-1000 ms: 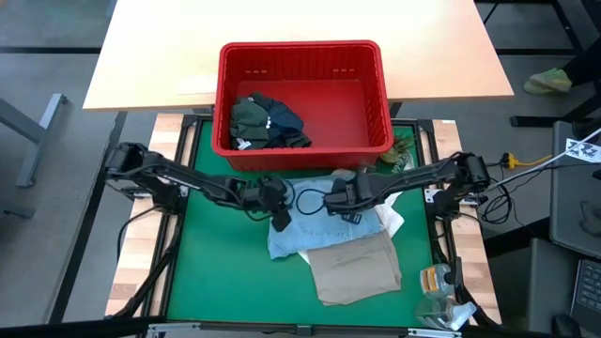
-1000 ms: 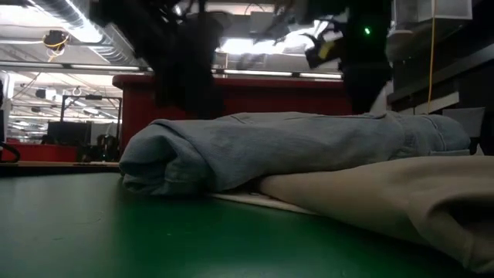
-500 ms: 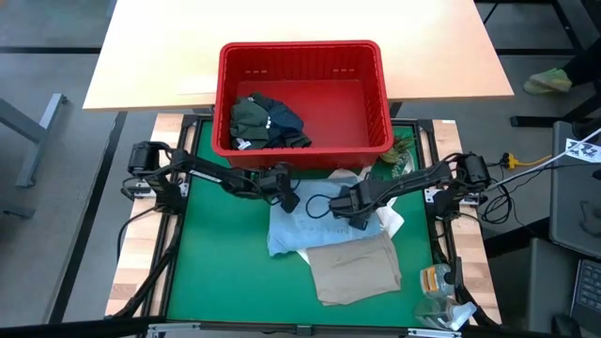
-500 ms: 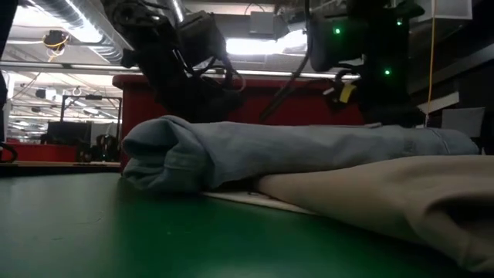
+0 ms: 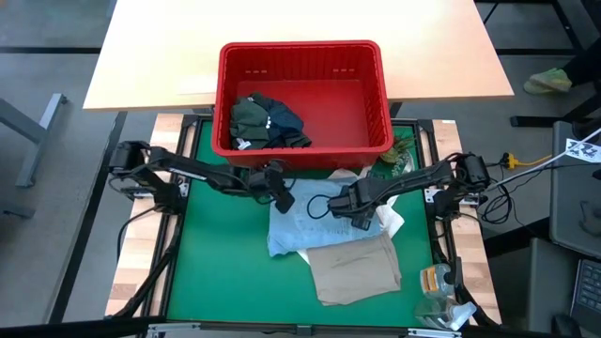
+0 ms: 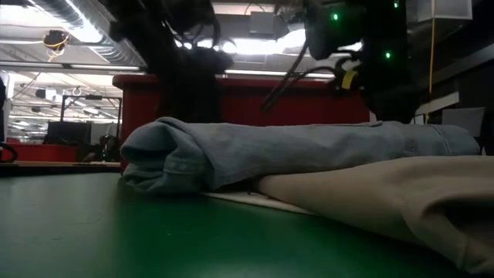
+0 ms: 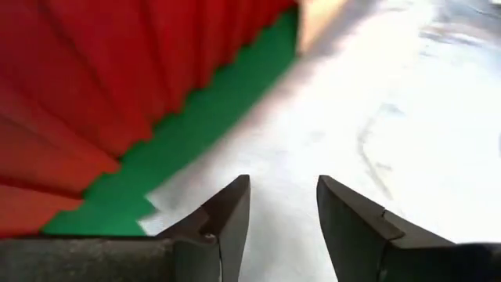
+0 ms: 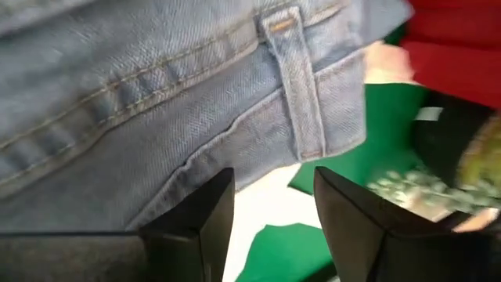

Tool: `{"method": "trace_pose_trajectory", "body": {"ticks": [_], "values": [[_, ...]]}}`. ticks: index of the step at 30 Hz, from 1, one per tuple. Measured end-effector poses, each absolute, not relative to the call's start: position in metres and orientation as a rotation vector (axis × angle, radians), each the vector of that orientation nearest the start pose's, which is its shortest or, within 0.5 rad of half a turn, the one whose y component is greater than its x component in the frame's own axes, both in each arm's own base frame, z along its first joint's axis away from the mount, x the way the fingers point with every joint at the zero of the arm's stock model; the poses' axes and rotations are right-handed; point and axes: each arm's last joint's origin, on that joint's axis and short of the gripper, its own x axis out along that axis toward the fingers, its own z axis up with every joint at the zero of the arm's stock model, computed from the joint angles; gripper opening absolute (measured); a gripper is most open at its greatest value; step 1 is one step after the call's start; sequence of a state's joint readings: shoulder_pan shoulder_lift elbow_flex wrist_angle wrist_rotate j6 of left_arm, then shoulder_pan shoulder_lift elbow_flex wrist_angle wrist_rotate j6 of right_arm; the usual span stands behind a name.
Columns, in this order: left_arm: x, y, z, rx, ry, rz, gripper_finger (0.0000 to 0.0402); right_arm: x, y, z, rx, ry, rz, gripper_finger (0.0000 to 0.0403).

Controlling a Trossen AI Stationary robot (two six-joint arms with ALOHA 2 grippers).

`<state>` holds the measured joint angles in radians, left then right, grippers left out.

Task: Fold Laundry from Bin
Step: Fold the light blue jeans

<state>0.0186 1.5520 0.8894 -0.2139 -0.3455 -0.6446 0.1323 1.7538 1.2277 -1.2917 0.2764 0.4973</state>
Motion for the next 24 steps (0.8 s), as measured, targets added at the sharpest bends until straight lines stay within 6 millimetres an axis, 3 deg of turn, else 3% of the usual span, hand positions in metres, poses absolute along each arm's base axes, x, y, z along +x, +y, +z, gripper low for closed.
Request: {"method": "trace_pose_trajectory", "body": {"ticks": [6,10,18,24], "values": [[0.297,-0.010,0.215,-0.457,0.714,0.378,0.0144,0.293,0.043,0.224,-0.081,1.632,-0.528,0.0176],[0.294,-0.034,0.218,-0.445,0.737,0.260,0.0144,0.296,0.060,0.234,-0.108,1.576,-0.483,0.0176],[0.283,-0.093,0.212,-0.367,0.805,0.076,0.0144,0.296,0.089,0.226,-0.107,1.493,-0.402,0.0176],[0.272,-0.130,0.200,-0.244,0.812,0.068,0.0144,0.299,0.094,0.216,-0.084,1.430,-0.375,0.0176]]}}
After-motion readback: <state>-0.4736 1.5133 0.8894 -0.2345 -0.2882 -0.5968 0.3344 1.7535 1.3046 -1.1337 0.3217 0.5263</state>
